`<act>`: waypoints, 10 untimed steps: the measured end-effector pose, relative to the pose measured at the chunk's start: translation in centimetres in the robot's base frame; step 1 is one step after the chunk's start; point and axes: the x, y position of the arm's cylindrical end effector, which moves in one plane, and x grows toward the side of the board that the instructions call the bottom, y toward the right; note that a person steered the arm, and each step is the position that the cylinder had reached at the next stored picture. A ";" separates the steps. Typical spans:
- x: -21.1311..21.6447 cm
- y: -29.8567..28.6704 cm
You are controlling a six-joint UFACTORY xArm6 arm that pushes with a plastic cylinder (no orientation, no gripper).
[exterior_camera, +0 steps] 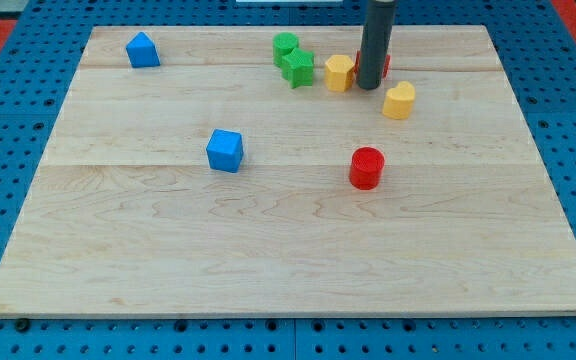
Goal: Move the green circle and red star to the left of the green star
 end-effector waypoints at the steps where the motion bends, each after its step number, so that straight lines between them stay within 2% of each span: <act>1: -2.0 1.8; 2: -2.5 7.2; 3: -4.5 7.3; 5: -6.1 0.0; 6: -6.1 -6.1; 7: -6.6 -8.7; 10: -9.4 -8.3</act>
